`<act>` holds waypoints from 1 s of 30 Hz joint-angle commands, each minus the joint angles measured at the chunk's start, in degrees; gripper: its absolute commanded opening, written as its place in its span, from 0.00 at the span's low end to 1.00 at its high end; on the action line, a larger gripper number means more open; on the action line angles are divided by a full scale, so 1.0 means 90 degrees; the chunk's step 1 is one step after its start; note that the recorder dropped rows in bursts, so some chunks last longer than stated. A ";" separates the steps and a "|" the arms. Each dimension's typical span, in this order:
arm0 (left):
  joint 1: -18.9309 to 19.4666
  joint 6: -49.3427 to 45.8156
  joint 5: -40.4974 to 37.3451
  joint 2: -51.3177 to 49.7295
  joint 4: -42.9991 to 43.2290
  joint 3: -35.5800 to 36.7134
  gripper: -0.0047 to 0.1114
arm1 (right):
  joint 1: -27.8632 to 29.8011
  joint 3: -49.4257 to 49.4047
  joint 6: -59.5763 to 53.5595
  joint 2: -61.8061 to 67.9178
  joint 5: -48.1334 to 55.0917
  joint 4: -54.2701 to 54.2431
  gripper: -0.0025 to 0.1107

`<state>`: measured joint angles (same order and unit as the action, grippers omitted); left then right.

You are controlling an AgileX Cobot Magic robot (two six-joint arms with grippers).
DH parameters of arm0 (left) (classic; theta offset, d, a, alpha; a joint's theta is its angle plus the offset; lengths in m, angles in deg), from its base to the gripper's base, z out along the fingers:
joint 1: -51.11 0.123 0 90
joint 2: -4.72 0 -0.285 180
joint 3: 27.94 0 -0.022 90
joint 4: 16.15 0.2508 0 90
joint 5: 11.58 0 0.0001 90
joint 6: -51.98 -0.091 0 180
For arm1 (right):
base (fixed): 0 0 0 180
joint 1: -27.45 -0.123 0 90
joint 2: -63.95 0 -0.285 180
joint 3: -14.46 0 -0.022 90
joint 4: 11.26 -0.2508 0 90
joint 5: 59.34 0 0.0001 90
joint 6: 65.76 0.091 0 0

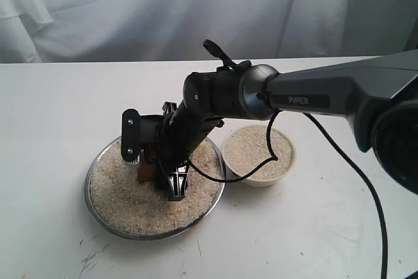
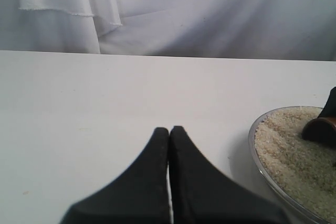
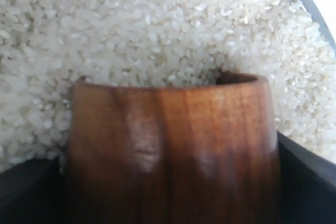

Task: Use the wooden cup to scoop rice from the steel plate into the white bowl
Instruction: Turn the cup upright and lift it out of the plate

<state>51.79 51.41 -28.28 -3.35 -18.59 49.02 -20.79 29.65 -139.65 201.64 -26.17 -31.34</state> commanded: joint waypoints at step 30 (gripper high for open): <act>-0.0010 0.0009 0.0040 0.0032 -0.0005 0.0029 0.04 | 0.1275 -0.0012 -0.3108 -0.0049 0.2302 -0.4431 0.02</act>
<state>51.79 51.41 -28.28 -3.35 -18.59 49.02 -10.35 29.65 -165.43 202.09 -8.14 -67.00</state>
